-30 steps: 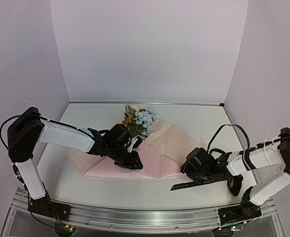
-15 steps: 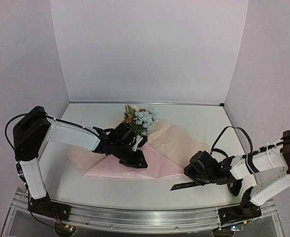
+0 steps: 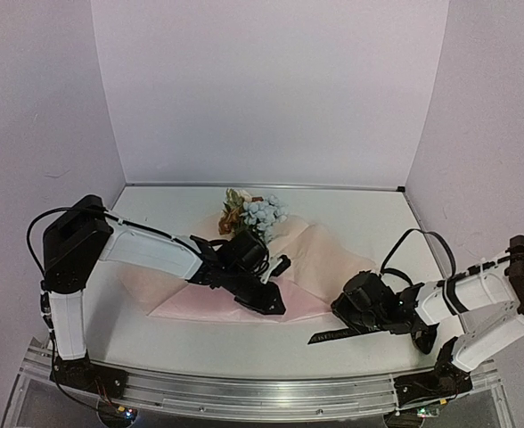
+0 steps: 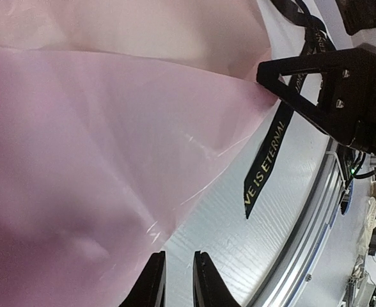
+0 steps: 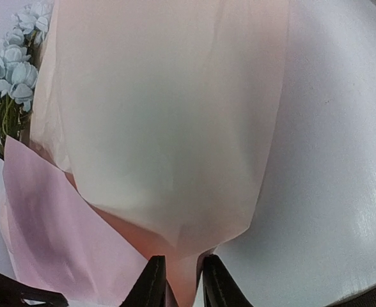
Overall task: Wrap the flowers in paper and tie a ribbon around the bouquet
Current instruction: Press the fold line on the 1/4-folded wrapping paper, then pick up the one-fourth-folded wrapping paper from the center of the board, then fold the one-fourth-folded wrapping paper at the center of the board, then press the fold line on the 1/4-folded wrapping paper.
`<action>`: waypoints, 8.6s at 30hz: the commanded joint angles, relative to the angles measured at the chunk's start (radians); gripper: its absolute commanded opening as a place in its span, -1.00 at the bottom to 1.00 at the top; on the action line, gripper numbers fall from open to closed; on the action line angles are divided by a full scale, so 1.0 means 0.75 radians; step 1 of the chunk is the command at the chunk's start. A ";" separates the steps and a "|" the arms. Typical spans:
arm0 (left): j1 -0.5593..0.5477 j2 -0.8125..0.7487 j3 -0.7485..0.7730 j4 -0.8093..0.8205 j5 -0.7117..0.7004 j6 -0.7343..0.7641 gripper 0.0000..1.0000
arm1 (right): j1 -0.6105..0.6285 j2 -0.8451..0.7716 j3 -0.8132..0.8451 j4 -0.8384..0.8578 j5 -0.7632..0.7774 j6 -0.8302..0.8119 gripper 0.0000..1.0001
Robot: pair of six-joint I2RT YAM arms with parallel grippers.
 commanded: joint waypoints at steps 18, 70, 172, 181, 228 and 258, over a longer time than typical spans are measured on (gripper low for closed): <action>-0.054 0.223 0.183 0.029 -0.006 0.053 -0.74 | 0.013 -0.291 0.016 -0.229 -0.008 -0.238 -1.00; 0.053 0.597 0.945 -0.128 -0.313 0.428 -0.65 | 0.025 -0.559 0.294 -0.969 -0.245 -0.880 -1.00; 0.057 -0.460 -0.625 0.025 -0.094 -0.038 -0.87 | 0.088 0.614 1.107 -0.638 -0.734 -0.788 -0.72; 0.057 -0.459 -0.607 0.004 -0.106 -0.031 -0.87 | 0.063 0.546 1.094 -0.639 -0.807 -0.808 -0.18; 0.352 -0.955 -0.807 -0.159 0.080 -0.271 -0.67 | 0.155 0.904 1.308 -0.771 -0.619 -0.756 -0.80; 0.258 -0.660 -0.900 0.123 0.006 -0.480 -0.72 | 0.233 0.745 1.352 -0.854 -0.775 -0.790 -0.81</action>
